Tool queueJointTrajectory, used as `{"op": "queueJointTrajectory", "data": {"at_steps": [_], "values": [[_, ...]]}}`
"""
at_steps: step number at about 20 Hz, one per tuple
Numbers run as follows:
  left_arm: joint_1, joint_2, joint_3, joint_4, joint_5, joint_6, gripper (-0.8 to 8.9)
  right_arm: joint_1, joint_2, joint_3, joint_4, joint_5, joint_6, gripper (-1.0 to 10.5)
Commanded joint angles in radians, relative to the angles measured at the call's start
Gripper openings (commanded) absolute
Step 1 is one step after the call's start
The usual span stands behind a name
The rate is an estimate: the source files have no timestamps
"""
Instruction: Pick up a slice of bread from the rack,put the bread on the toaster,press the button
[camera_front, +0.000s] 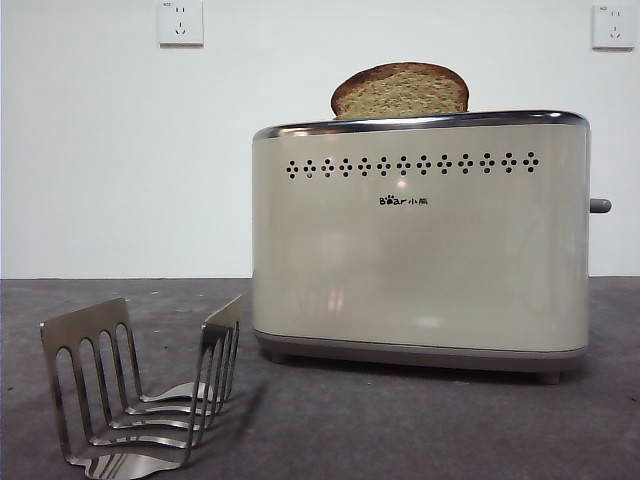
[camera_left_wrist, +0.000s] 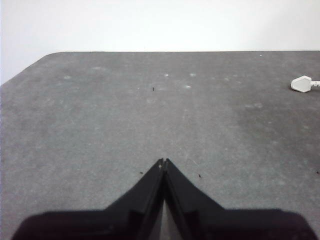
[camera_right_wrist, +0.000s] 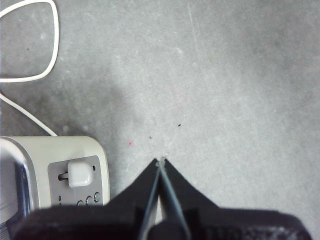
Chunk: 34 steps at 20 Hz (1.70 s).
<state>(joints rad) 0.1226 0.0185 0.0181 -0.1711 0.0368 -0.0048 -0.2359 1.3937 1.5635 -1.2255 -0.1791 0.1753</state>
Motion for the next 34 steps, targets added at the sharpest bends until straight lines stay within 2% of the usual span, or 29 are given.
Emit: {"op": "queueJointTrajectory", "data": {"at_steps": [1, 7, 9, 11, 12, 15, 18, 20, 24, 29, 34], "values": [[0.003, 0.008, -0.010, 0.006, -0.003, -0.001, -0.04, 0.000, 0.004, 0.003, 0.010, 0.005, -0.004, 0.0], [0.003, 0.039, -0.010, 0.006, -0.003, -0.001, -0.04, 0.000, 0.004, 0.003, 0.039, 0.012, -0.004, 0.0], [0.003, 0.050, -0.010, 0.006, -0.003, -0.001, -0.04, 0.000, -0.025, -0.010, 0.095, 0.072, -0.004, 0.0], [0.003, 0.053, -0.010, 0.006, -0.003, -0.001, -0.04, 0.029, -0.131, -0.107, 0.230, 0.149, -0.037, 0.0], [0.003, 0.054, -0.010, 0.006, -0.003, -0.001, -0.04, 0.044, -0.211, -0.200, 0.343, 0.179, -0.047, 0.0], [0.003, 0.054, -0.010, 0.006, -0.003, -0.001, -0.04, 0.087, -0.497, -0.613, 0.824, 0.280, -0.125, 0.0], [0.003, 0.054, -0.010, 0.006, -0.003, -0.001, -0.04, 0.145, -0.784, -1.036, 1.217, 0.291, -0.174, 0.0], [0.003, 0.054, -0.010, 0.006, -0.003, -0.001, -0.04, 0.175, -0.964, -1.255, 1.347, 0.274, -0.189, 0.0], [0.003, 0.054, -0.010, 0.006, -0.003, -0.001, -0.04, 0.200, -1.151, -1.451, 1.366, 0.219, -0.188, 0.0], [0.003, 0.054, -0.010, 0.006, -0.003, -0.002, -0.04, 0.220, -1.241, -1.550, 1.347, 0.194, -0.189, 0.0], [0.003, 0.054, -0.010, 0.006, -0.003, -0.001, -0.04, 0.225, -1.307, -1.549, 1.184, 0.196, -0.281, 0.0]]}}
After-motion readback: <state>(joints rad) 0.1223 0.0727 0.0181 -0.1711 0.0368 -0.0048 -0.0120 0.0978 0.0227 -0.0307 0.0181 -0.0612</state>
